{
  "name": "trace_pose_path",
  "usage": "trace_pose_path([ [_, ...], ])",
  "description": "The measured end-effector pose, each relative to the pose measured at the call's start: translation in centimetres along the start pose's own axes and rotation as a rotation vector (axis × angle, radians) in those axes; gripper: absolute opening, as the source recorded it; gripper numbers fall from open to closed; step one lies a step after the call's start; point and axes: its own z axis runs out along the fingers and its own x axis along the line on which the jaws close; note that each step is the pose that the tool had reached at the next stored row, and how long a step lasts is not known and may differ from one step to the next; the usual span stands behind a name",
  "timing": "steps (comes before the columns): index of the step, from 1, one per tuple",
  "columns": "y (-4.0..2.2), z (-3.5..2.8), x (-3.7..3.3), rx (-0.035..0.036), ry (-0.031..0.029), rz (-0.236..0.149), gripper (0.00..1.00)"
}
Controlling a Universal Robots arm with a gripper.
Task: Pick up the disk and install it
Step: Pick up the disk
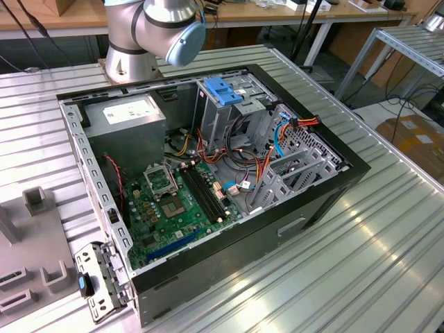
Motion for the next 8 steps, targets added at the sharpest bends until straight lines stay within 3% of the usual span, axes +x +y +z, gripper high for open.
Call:
trace_pose_path([
  [8,-0.16,-0.04,0.01,0.0000,0.0000,0.000,0.37],
])
